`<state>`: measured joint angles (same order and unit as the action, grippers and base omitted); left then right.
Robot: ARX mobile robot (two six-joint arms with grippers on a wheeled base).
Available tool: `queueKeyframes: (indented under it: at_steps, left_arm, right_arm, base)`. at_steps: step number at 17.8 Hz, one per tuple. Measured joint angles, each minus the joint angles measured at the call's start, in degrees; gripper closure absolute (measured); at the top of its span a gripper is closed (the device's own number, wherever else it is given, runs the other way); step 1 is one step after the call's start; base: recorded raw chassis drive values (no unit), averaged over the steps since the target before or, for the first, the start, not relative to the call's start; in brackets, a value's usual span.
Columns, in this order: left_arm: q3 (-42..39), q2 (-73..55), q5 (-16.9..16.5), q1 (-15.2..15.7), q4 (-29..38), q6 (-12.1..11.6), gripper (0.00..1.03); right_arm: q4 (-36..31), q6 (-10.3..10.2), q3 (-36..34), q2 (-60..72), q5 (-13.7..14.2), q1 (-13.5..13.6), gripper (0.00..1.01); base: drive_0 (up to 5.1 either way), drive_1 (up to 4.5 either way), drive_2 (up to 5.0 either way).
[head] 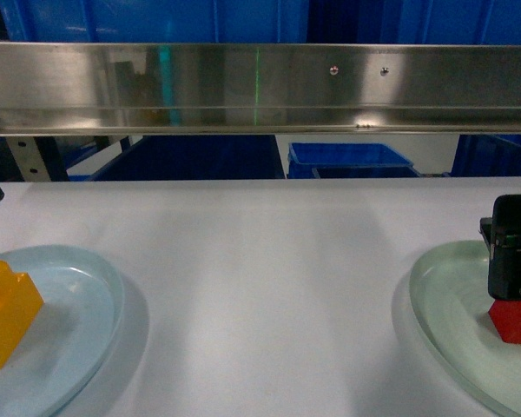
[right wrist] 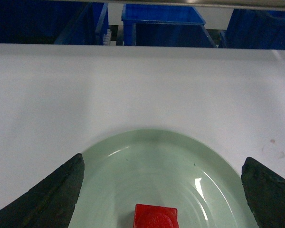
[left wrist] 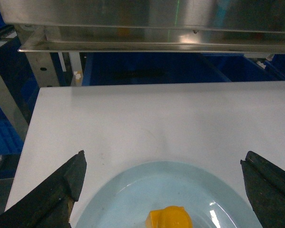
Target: Sort and place red and yellow blocks in left bins
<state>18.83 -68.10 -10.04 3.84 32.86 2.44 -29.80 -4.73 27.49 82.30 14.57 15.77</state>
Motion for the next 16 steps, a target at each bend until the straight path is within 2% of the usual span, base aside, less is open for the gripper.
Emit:
queueKeyframes:
  at_steps: [2,4,8,13,16]
  left_arm:
    - [0.0,0.0,0.0,0.0,0.0,0.0,0.05]
    - [0.0,0.0,0.0,0.0,0.0,0.0,0.05]
    - [0.0,0.0,0.0,0.0,0.0,0.0,0.05]
    - [0.0,0.0,0.0,0.0,0.0,0.0,0.05]
    - [0.0,0.0,0.0,0.0,0.0,0.0,0.05]
  right_arm:
    - [-2.7,-0.7,-1.7,1.3,2.9,0.8,0.03]
    - [-3.0,-1.8,-2.7,1.8,4.2,1.1,0.03]
    - [-2.9,-5.2,-2.4,5.3,3.9,1.1,0.03]
    - [-3.0,-9.3,-1.5,8.9,5.7,1.9,0.03]
    - [-5.3,-9.6,-1.3,10.7,7.4,3.4,0.03]
  base:
    - [0.0,0.0,0.0]
    - [0.0,0.0,0.0]
    - [0.0,0.0,0.0]
    - [0.0,0.0,0.0]
    - [0.0,0.0,0.0]
